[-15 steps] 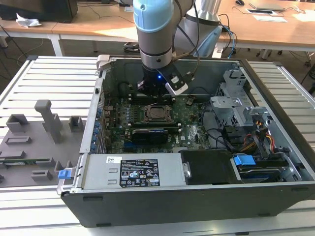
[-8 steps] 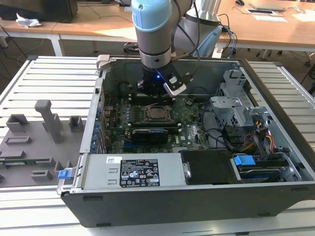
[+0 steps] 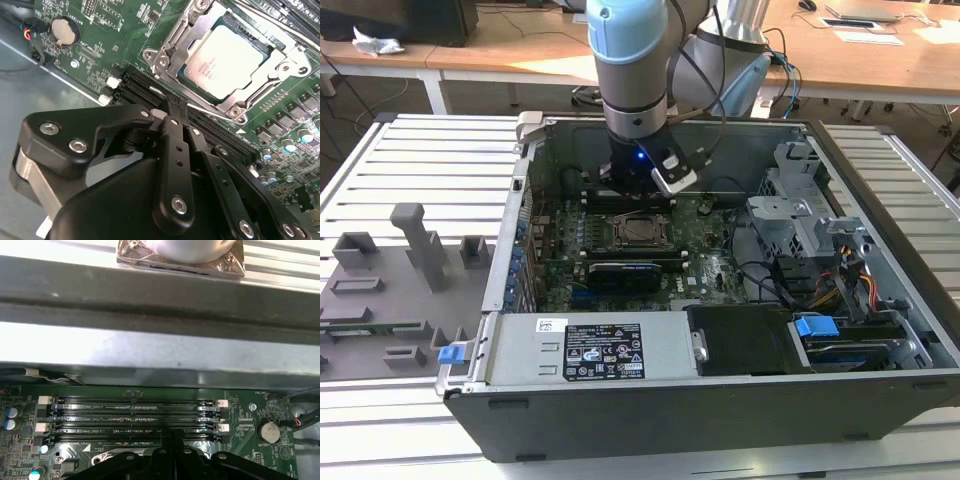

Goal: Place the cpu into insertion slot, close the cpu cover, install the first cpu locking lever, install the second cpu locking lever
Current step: 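Install the first cpu locking lever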

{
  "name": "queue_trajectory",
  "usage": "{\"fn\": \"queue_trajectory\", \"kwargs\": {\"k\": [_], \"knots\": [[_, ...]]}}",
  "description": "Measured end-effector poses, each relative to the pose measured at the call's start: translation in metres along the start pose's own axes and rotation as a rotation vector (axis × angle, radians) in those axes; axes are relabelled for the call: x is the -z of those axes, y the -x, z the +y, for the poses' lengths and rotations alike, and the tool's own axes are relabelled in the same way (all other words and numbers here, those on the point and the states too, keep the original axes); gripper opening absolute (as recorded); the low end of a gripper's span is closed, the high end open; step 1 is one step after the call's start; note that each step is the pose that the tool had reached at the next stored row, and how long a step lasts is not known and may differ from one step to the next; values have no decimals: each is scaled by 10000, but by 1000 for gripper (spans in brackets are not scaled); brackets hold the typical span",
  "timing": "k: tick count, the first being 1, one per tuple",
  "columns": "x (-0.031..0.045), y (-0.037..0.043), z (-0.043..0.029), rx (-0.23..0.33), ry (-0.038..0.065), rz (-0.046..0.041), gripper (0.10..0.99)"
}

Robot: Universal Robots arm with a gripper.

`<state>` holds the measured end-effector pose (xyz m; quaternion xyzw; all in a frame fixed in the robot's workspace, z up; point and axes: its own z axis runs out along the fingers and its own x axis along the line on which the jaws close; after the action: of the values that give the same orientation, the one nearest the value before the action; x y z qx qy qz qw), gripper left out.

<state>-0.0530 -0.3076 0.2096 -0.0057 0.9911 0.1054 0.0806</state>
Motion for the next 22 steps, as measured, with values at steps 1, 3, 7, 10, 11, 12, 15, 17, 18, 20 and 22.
{"fn": "queue_trajectory", "kwargs": {"k": [1,3,7,10,11,12,15,17,18,20,22], "knots": [[-3,0,0,-105,-17,-24,106],[-11,-2,9,-319,-53,-69,106],[-17,-3,26,-480,-81,-105,106],[-24,-4,26,-778,-137,-168,106],[-27,-5,28,-863,-150,-187,106],[-30,-6,33,-940,-164,-203,106],[-38,-10,44,-1064,-185,-230,106],[-42,-11,47,-1139,-197,-247,106],[-44,-12,48,-1178,-205,-256,106],[-47,-15,49,-1261,-223,-273,106],[-53,-22,53,-1392,-252,-302,106]]}}
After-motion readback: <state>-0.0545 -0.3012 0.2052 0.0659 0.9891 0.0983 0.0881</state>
